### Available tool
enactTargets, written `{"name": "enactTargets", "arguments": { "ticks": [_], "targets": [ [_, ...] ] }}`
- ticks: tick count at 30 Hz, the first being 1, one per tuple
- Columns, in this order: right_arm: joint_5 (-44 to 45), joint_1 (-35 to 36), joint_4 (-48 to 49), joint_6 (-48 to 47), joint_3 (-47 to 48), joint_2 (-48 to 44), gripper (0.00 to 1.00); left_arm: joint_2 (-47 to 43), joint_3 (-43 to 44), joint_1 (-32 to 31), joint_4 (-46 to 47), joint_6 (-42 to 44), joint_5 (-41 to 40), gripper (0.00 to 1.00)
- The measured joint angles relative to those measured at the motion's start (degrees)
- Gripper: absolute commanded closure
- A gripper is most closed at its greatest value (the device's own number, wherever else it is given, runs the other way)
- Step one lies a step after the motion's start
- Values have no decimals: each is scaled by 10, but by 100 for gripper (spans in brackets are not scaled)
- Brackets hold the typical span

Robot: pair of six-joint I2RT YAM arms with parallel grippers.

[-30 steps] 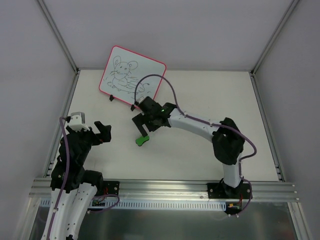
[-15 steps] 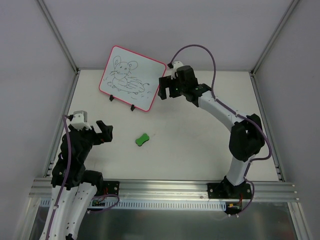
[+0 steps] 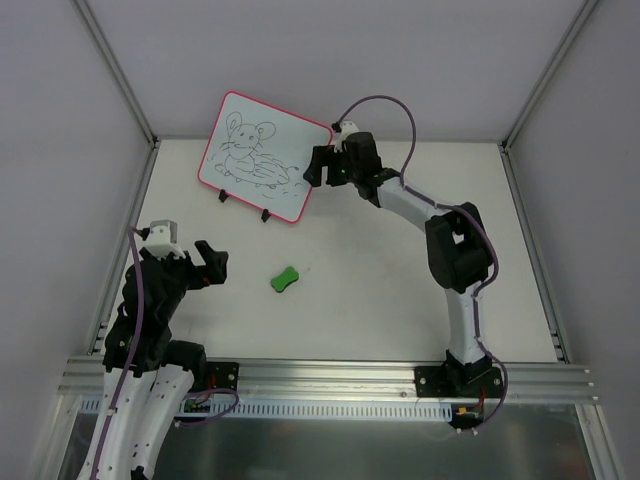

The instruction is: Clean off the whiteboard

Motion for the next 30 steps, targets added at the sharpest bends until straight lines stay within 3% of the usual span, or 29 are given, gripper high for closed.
{"name": "enactTargets", "arguments": {
  "ticks": [11, 22, 30],
  "targets": [
    [-38, -23, 129, 86, 12, 76, 30, 13, 0, 4, 0, 0, 10, 1],
    [-106, -39, 189, 128, 63, 110, 41, 24, 0, 7, 0, 0, 18, 1],
    [-142, -41, 218, 160, 87, 149, 60, 27, 0, 7, 0, 0, 26, 1]
  ]
}}
